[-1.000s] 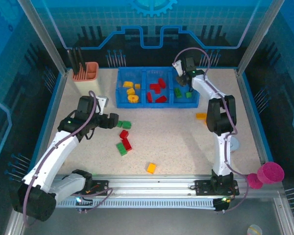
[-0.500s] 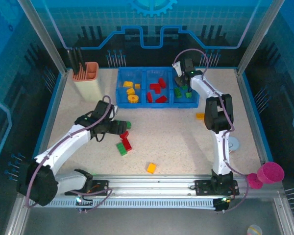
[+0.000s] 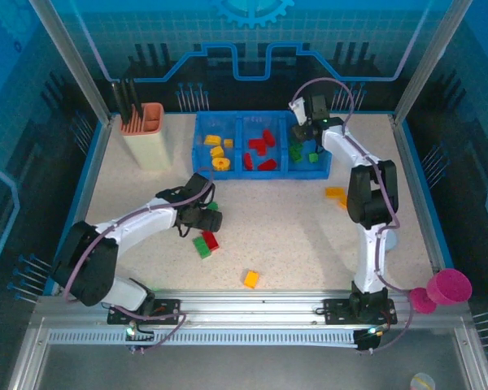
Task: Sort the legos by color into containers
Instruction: Place the lego in the container, then pick up the lego from the center of the table.
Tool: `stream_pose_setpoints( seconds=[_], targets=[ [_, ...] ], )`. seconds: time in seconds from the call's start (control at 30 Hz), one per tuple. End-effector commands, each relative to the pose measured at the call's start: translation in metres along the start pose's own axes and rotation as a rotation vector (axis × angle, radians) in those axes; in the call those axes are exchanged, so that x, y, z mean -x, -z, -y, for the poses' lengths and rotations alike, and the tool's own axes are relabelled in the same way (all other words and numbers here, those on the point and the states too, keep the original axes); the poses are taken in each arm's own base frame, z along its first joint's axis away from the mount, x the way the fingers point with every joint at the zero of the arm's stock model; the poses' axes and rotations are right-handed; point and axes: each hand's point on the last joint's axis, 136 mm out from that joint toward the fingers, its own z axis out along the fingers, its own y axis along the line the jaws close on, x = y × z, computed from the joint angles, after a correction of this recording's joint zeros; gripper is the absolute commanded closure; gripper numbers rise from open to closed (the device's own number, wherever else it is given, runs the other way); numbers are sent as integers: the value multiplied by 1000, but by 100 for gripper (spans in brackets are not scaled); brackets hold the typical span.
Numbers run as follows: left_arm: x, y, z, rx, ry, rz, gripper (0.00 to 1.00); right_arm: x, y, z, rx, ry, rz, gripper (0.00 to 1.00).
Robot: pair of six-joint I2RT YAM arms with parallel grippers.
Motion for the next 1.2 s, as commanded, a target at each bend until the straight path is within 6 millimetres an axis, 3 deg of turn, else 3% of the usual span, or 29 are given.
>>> stream_pose_setpoints(
  seconds=[0.0,0.57,0.97,1.07,1.17],
  targets=[
    [11,0,2,14,8,5,20,25,26,13,-28,-22,94,31],
    [-1,-36,3,81,-11,-209,40,31,41,32,-90,12,134,30],
    [-20,-40,8,56,33,-309,69,11,34,51,-107,-4,110,30],
    [-9,-28,11,50,33,-271,73,6,35,54,-109,-12,104,30],
    [25,-4,20,46,9,-191,75,4,44,53,-111,-20,120,31]
  ],
)
